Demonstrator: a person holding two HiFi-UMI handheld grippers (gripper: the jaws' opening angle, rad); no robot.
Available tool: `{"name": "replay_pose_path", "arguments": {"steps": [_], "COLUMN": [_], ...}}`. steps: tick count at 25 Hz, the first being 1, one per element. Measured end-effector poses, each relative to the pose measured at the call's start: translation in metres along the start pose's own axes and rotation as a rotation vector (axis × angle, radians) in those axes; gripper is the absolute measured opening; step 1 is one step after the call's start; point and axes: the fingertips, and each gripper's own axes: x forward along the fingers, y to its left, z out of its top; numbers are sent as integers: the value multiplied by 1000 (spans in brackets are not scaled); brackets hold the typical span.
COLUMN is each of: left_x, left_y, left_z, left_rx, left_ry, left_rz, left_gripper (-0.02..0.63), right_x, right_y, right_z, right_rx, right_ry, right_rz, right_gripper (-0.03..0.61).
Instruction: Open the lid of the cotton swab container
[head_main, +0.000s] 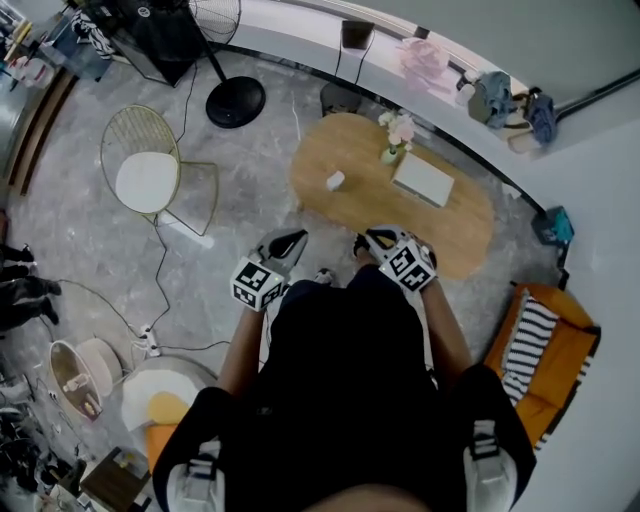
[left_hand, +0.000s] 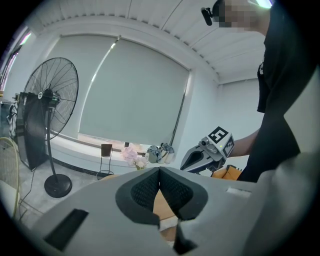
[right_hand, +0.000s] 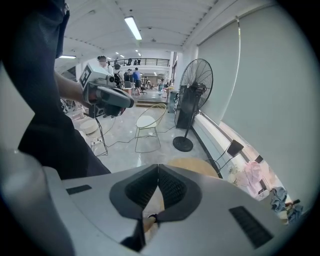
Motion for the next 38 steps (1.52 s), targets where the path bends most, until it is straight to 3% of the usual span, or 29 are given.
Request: {"name": "replay_pose_path", "arguments": {"steps": [11, 24, 31, 38], "left_x": [63, 162, 204, 243], "left_y": [16, 56, 91, 130], "left_z": [16, 12, -16, -68], "left_rx": [-1, 34, 43, 12], "left_ry": [39, 163, 254, 348], "left_rz": [-10, -9, -2, 13], "left_gripper": [0, 0, 0, 0], "right_x": [5, 21, 41, 62], "right_y": [-54, -129, -152, -165], "right_z": [-13, -34, -46, -64], "right_rx": [47, 101, 126, 152], "right_ry": [-6, -18, -14, 10], "right_rz": [32, 80, 123, 155], "right_gripper": [-3, -3, -3, -5]}}
